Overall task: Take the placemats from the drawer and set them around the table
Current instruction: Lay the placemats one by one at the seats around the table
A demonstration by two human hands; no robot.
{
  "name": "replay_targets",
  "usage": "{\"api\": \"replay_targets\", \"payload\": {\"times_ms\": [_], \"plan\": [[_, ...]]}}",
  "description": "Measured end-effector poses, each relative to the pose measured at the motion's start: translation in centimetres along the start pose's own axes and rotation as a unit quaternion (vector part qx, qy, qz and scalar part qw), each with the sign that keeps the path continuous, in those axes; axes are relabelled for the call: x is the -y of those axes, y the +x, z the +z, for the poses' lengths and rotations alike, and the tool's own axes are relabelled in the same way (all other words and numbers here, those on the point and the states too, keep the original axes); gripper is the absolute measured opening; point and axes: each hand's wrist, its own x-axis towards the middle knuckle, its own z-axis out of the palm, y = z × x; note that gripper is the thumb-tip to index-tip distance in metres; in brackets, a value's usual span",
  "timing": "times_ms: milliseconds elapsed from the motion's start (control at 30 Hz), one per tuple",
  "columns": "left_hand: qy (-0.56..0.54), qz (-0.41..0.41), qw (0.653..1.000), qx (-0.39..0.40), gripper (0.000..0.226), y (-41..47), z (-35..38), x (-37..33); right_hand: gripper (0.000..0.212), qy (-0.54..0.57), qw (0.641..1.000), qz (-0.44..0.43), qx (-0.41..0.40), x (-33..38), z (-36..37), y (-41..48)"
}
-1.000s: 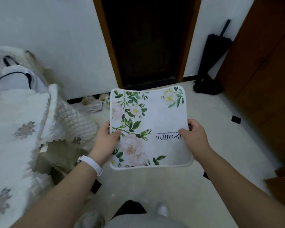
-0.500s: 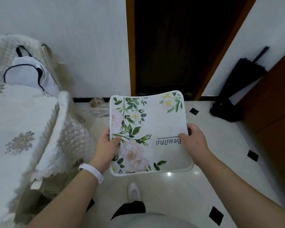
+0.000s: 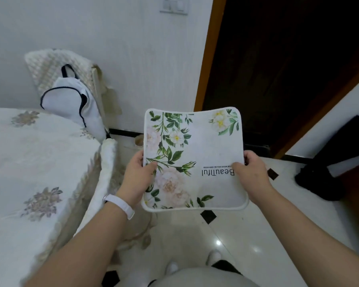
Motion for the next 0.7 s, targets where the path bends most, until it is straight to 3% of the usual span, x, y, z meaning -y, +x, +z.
{"api": "replay_targets", "payload": {"times_ms": [300,500,700], "plan": [[0.009,-0.013,0.995,-0.101,0.033,7.3,-1.3,-0.5,0.021,0.014,0.995,-0.007,0.095,1.3,6.6,11.7],[-0.005,-0.023,0.981,-0.194,0.032,14.9,1.0,-2.2,0.021,0.024,0.985,-0.020,0.169,4.5,10.1,23.4],[-0.020,-0.025,0.971,-0.236,0.035,21.6,3.5,-4.8,0.020,0.021,0.972,-0.047,0.228,8.0,11.8,33.4]]}}
